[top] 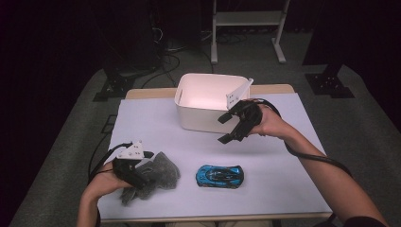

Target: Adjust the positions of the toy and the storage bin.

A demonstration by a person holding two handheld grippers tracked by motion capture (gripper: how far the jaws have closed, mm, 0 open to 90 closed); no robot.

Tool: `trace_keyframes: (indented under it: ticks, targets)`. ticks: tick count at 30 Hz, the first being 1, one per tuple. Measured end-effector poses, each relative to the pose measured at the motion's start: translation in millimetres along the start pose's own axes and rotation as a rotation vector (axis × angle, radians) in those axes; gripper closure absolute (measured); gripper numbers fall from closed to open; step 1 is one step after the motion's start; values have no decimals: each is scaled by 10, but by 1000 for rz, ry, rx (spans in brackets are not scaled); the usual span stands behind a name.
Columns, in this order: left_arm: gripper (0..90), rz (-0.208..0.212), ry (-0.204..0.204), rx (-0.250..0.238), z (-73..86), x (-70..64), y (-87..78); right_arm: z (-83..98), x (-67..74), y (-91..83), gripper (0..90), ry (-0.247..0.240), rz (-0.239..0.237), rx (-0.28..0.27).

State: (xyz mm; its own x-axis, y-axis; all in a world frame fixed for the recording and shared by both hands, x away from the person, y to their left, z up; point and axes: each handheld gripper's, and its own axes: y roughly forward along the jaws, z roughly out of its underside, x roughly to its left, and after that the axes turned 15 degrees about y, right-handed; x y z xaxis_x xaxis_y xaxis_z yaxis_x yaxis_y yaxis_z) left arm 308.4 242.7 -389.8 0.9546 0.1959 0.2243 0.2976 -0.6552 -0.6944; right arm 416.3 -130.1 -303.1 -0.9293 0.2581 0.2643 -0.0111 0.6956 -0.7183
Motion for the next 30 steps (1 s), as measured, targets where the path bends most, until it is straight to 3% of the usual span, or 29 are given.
trace_keyframes:
  ticks: [14,26,30]
  targets:
    - [99,-5,-14,-14,45,-18,-75,-392,-98,11,156,-39,26,16]
    - [99,-15,-37,-23,87,-19,-127,-578,-439,111,258,-4,50,46]
    - [99,-16,-40,-25,91,-21,-133,-595,-567,194,296,36,41,72]
